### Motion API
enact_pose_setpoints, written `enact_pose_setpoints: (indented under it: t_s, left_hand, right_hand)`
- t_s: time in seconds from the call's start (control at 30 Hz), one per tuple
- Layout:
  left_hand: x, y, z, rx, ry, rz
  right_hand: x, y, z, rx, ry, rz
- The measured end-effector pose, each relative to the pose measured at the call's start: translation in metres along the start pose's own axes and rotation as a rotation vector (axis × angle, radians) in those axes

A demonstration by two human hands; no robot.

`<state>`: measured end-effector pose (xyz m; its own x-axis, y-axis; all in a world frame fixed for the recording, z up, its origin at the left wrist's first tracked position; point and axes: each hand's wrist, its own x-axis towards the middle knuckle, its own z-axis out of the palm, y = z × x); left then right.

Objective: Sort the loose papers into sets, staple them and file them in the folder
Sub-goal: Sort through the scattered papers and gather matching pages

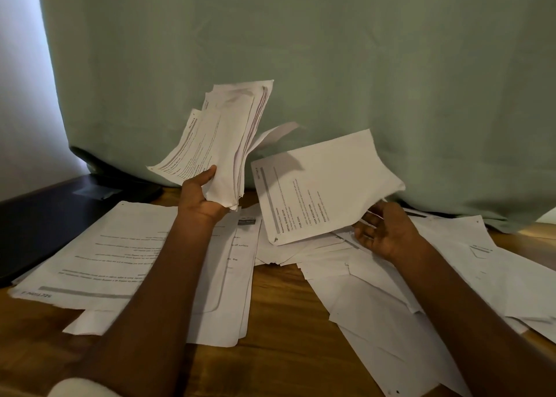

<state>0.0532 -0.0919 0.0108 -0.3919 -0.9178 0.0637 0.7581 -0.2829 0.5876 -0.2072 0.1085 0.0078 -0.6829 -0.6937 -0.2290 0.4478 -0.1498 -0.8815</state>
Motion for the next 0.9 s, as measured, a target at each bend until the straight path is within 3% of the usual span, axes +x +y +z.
enact_pose_setpoints:
  t_s: [0.23, 0.37, 0.43, 0.5, 0.57, 0.63, 0.67, 0.7, 0.77, 0.83, 0.9]
  left_hand:
    - [-0.005, -0.002, 0.003, -0.059, -0.017, -0.029]
    - [-0.006, -0.003, 0.003, -0.033, 0.005, -0.037]
    - [-0.006, -0.002, 0.002, -0.027, 0.009, -0.041]
    - [-0.006, -0.002, 0.002, -0.018, 0.006, -0.026]
    - [-0.005, -0.004, 0.003, -0.007, 0.011, -0.029]
    - [-0.004, -0.005, 0.002, 0.028, 0.030, -0.036]
    - [-0.003, -0.005, 0.001, 0.039, 0.034, -0.038]
    - [-0.003, -0.005, 0.001, 0.040, 0.033, -0.040]
    - [-0.002, -0.006, 0.000, 0.044, 0.038, -0.030]
    - [-0.001, -0.008, -0.001, 0.058, 0.041, -0.024]
    - [0.000, -0.011, -0.002, 0.070, 0.028, -0.036]
  right_hand:
    - [0.003, -0.014, -0.010, -0.227, 0.002, -0.056]
    - [0.011, -0.016, -0.017, -0.400, 0.109, -0.137]
    - [0.009, -0.024, -0.025, -0.681, 0.122, -0.134]
    - [0.005, -0.040, -0.037, -1.139, 0.080, -0.098]
    - [0.003, -0.054, -0.048, -1.578, 0.146, -0.120]
    - [0.008, -0.054, -0.048, -1.859, 0.356, -0.369]
    - [0.009, -0.047, -0.041, -1.860, 0.361, -0.547]
    - [0.010, -0.036, -0.032, -1.760, 0.275, -0.675]
    - [0.012, -0.006, -0.012, -1.572, -0.005, -0.731]
    - [0.015, 0.023, 0.001, -1.722, -0.226, -0.627]
    - [0.016, 0.038, 0.007, -1.936, -0.273, -0.521]
